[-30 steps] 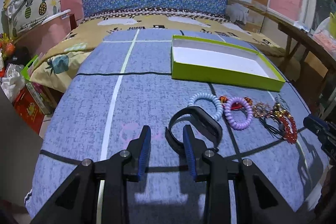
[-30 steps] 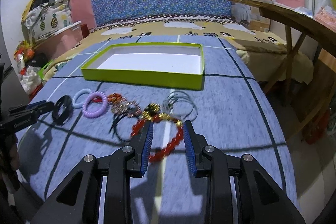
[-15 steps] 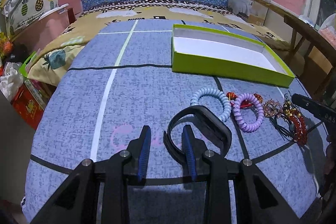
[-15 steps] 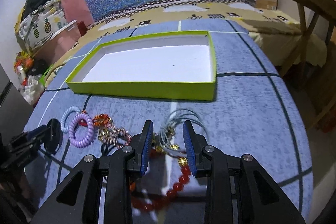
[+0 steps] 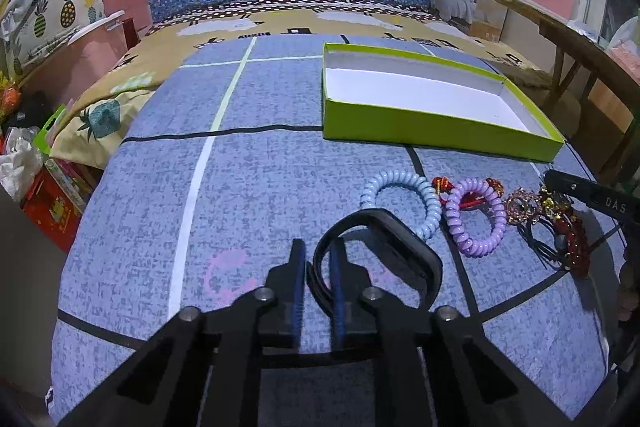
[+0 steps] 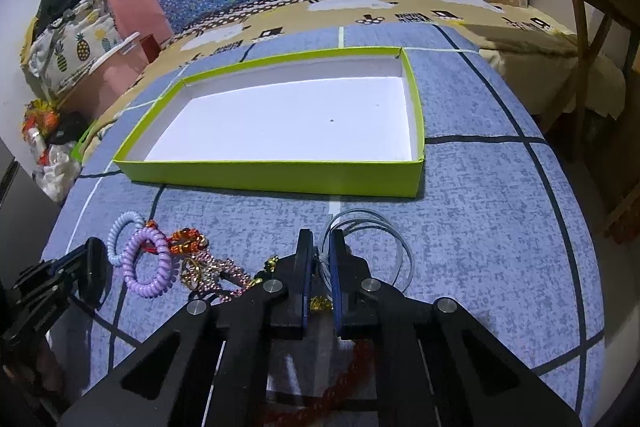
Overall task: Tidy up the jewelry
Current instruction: 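Carry the black band into the green box while right drops the wire bracelet there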
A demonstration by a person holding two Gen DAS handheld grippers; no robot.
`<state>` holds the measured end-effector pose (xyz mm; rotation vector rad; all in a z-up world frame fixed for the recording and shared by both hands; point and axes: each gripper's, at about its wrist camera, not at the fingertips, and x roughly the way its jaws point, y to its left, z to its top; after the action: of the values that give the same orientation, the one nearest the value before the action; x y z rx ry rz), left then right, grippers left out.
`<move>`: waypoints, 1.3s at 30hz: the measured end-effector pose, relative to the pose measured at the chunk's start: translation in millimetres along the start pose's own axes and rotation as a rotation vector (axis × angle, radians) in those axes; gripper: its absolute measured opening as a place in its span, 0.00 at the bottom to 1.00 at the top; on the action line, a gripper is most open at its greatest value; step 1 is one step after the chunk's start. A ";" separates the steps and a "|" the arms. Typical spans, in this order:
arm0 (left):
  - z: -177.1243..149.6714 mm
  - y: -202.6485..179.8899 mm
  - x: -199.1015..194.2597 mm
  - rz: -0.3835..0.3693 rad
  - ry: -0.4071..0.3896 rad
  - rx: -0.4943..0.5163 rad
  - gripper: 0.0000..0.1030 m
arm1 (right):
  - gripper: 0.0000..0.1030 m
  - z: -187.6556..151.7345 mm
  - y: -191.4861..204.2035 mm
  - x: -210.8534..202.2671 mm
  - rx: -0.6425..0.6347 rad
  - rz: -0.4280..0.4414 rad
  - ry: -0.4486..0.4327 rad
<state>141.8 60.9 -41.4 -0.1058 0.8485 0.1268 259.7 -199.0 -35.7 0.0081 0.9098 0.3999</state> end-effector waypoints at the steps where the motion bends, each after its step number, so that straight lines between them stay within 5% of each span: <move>1: -0.1 -0.1 -0.3 0.000 -0.002 0.003 0.11 | 0.08 -0.3 0.6 -2.2 0.000 0.004 -0.006; 20: 24.2 4.6 -31.4 -0.098 -0.070 0.013 0.09 | 0.08 25.4 -0.3 -56.7 -0.019 0.132 -0.164; 28: 78.8 -8.8 -18.7 -0.100 -0.130 0.094 0.09 | 0.08 65.2 0.5 -25.7 -0.075 0.133 -0.144; 39: 140.3 -26.6 59.7 -0.070 -0.066 0.118 0.09 | 0.08 111.0 -22.0 44.2 -0.091 0.046 -0.065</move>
<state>288.8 59.0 6.8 -0.0204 0.7838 0.0140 376.5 -186.5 -4.6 -0.0408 0.8275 0.4807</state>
